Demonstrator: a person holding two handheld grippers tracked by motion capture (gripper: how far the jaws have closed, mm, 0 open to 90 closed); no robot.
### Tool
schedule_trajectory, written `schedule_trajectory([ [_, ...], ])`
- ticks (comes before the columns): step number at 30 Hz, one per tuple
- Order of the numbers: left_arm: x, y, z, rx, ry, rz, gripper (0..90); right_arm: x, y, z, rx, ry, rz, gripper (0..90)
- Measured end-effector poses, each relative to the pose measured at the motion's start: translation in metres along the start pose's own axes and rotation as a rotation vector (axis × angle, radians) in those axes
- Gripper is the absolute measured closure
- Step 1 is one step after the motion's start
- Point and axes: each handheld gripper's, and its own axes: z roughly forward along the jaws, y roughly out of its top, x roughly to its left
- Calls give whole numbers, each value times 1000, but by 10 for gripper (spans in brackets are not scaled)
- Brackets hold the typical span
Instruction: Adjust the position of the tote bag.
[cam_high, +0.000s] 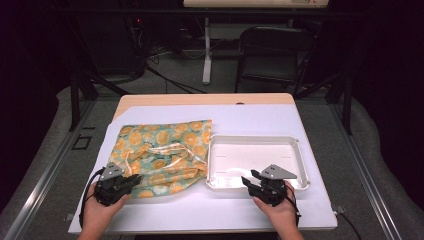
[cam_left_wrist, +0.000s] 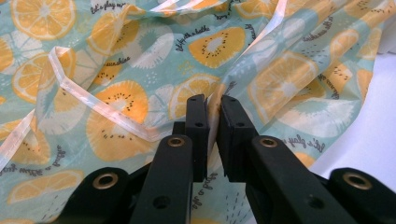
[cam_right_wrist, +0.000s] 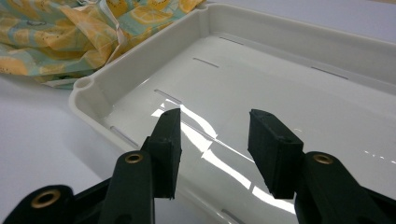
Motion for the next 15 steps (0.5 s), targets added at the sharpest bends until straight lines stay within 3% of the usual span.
schedule_trajectory([
  [15,0,2,-5,-28,12,-13,885,0,0,0,-4,3,-1,540],
])
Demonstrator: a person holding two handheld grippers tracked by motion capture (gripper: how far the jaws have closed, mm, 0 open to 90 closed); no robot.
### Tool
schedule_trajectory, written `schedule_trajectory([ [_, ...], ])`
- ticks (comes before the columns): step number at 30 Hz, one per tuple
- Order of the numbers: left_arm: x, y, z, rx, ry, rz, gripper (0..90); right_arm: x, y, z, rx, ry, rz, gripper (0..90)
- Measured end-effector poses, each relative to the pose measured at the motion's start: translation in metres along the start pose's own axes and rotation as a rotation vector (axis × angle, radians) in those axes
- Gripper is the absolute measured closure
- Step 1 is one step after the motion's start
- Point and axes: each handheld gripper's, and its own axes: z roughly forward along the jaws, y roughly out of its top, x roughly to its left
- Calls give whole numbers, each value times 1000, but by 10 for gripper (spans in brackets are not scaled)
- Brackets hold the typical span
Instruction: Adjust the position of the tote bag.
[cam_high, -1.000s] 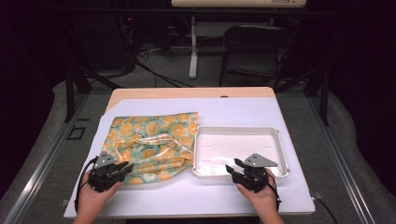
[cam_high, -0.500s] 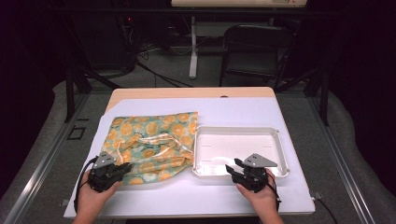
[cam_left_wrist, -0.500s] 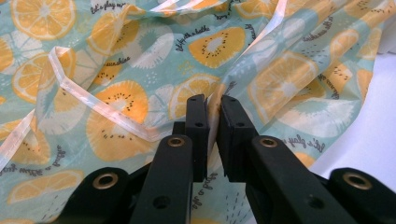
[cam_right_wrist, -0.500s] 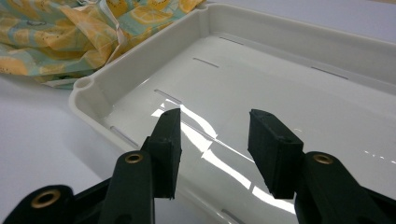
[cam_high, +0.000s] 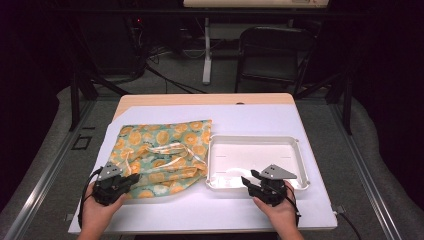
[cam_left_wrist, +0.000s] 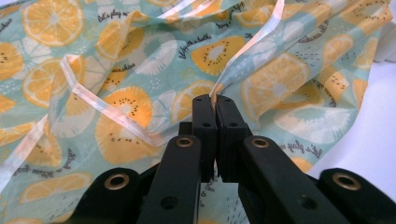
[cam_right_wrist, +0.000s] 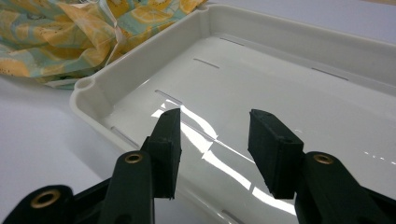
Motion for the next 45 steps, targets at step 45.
schedule_trajectory([
  [45,15,101,-15,-145,157,-16,900,30,60,9,-25,132,-72,543],
])
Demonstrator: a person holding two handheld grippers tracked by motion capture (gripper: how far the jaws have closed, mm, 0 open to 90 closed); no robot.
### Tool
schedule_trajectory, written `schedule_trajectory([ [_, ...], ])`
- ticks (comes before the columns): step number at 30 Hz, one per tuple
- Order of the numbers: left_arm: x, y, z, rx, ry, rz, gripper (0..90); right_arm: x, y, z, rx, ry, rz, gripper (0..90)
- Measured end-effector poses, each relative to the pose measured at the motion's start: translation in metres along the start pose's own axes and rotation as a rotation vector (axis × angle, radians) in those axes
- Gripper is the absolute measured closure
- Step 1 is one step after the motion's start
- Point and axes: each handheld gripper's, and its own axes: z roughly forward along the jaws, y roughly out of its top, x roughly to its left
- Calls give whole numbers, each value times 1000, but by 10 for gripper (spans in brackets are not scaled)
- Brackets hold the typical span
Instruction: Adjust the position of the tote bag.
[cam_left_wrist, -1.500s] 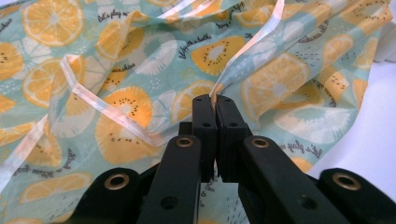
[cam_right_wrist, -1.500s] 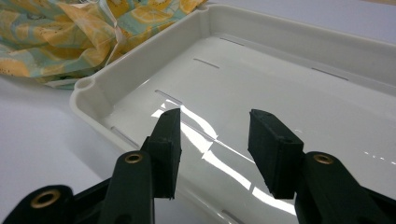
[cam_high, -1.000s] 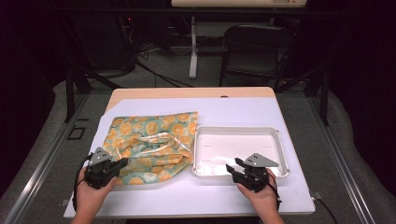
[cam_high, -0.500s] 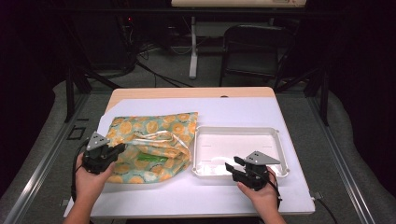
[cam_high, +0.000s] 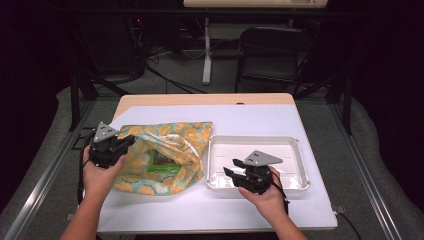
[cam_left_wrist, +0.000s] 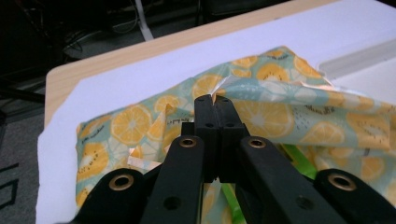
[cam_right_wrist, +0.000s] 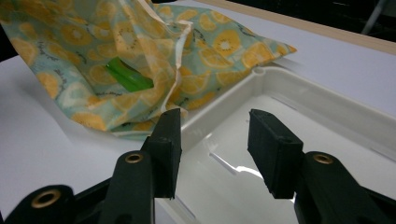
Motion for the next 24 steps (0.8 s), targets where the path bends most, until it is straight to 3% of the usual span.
schedule_trajectory([
  [14,10,12,3,-147,-46,-99,900,33,58,47,37,81,-90,512],
  [18,13,11,1,-170,-56,-109,900,43,66,66,54,100,-103,492],
  [24,18,9,0,-196,-69,-129,900,59,70,95,81,87,-138,488],
])
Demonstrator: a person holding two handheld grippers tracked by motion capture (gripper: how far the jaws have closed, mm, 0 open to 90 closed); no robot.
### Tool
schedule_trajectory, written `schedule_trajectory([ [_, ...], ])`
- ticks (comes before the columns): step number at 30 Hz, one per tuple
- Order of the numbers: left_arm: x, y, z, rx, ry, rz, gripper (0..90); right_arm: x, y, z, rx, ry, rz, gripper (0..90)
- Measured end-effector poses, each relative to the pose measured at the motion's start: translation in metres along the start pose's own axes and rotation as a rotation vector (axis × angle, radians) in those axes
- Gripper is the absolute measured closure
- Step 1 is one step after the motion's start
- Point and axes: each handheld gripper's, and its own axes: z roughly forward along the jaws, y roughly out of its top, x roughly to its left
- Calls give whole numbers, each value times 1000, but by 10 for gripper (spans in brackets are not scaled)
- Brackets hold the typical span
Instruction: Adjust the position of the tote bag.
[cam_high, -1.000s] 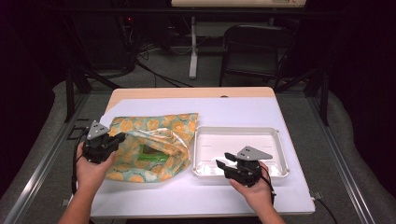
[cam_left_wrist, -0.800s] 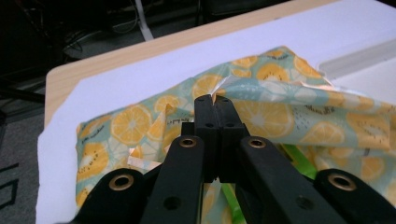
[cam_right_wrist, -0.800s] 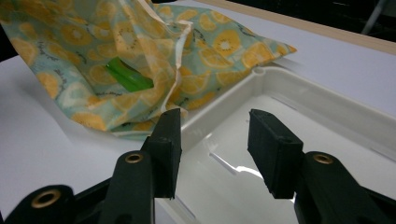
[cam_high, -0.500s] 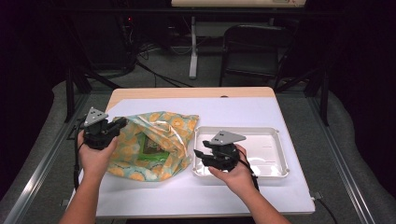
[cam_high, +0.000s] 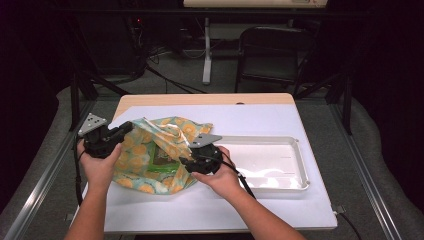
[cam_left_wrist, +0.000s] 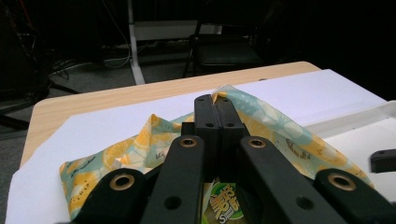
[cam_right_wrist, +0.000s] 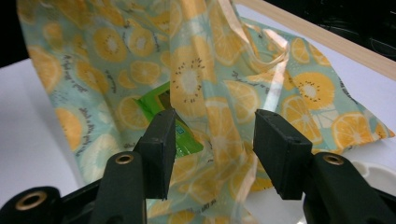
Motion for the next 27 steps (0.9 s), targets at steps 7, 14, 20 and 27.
schedule_trajectory([
  [7,2,0,-1,-16,-2,-6,900,5,6,20,37,-59,-30,725],
  [14,5,-2,1,-9,-2,-9,900,1,14,6,15,-97,-32,884],
  [20,1,-3,6,2,8,31,900,0,17,-13,-31,-129,-16,896],
  [27,-6,6,20,12,23,55,900,-3,22,-21,-32,-180,-38,900],
])
